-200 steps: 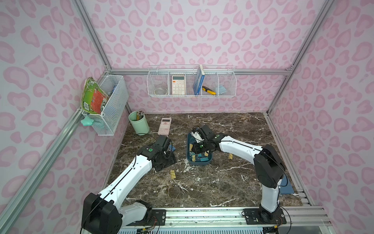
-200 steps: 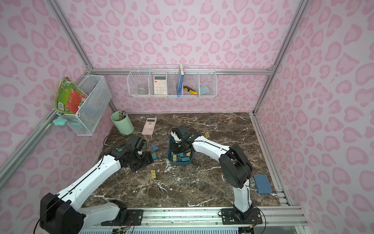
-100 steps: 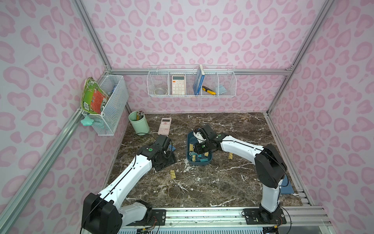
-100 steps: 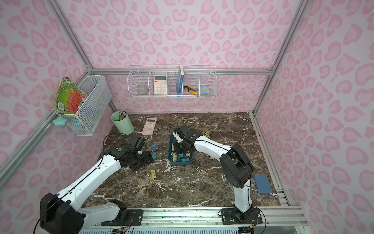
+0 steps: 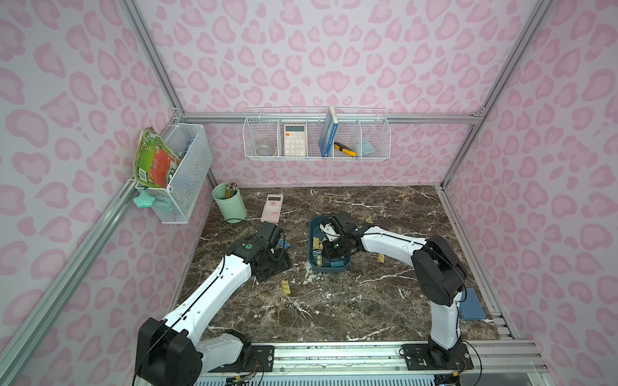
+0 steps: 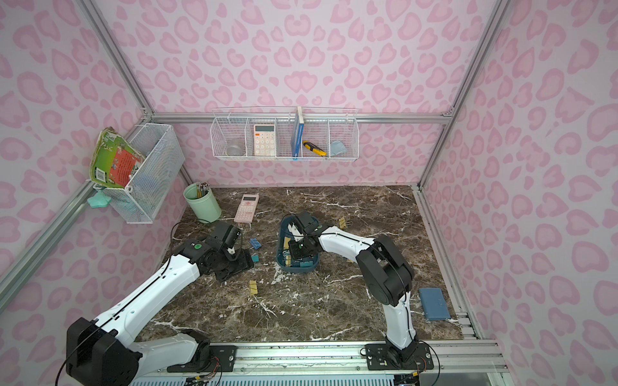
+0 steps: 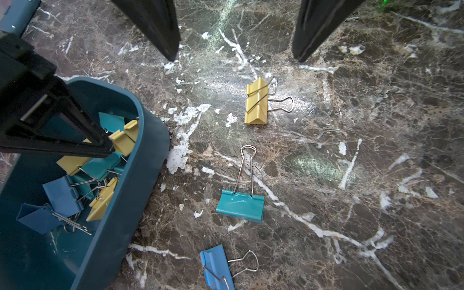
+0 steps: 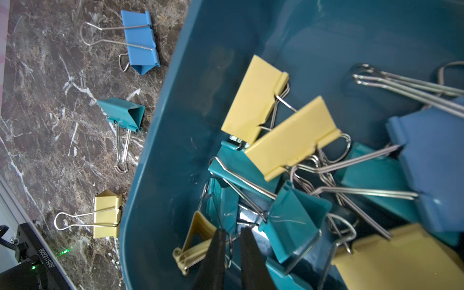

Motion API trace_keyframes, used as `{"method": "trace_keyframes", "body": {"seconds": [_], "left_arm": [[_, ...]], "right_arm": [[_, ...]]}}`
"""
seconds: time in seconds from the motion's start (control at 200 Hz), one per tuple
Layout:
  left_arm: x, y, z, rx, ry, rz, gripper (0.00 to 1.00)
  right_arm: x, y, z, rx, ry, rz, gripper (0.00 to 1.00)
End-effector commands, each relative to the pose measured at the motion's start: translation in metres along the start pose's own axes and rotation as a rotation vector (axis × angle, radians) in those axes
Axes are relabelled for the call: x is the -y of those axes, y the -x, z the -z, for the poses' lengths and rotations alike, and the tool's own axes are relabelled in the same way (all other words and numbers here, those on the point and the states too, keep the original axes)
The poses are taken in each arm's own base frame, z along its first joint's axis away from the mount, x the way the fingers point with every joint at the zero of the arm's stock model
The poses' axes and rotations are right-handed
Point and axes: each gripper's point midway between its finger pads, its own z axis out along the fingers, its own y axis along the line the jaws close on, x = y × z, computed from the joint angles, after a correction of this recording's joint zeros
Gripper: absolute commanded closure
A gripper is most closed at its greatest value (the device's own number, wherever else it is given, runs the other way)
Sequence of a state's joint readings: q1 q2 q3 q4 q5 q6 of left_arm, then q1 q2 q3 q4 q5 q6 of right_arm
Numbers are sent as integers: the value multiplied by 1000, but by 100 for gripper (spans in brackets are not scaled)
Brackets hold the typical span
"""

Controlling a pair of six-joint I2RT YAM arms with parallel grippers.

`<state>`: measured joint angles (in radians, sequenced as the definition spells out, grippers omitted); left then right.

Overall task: Take out the binder clips from the storage box
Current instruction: Pick up the binder clip from the storage box, then place the binder clip at the center of the board.

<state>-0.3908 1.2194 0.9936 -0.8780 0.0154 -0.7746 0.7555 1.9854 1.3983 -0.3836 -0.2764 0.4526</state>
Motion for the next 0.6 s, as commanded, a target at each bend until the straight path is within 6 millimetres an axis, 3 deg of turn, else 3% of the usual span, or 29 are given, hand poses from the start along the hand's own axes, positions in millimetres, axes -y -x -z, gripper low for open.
{"method": "trace_keyframes", "body": {"seconds": [0.0,0.22,0.335,0.51,0.595], "left_arm": [[2,3,7,13,-11,-14,24],[14,14,20,50,-48,-27,23],[19,19,24,64,-62,-29,14],[27,27,31,83,-84,-37,1],[32,30,33,89,-94,-41,1]], "right_arm": [[-4,6,4,19,15,-3,99],[-14,31,34,99,14,15,100],[-15,46,57,154,13,16,100],[-4,61,86,210,-7,1,100],[6,66,102,240,-33,-8,100]]}}
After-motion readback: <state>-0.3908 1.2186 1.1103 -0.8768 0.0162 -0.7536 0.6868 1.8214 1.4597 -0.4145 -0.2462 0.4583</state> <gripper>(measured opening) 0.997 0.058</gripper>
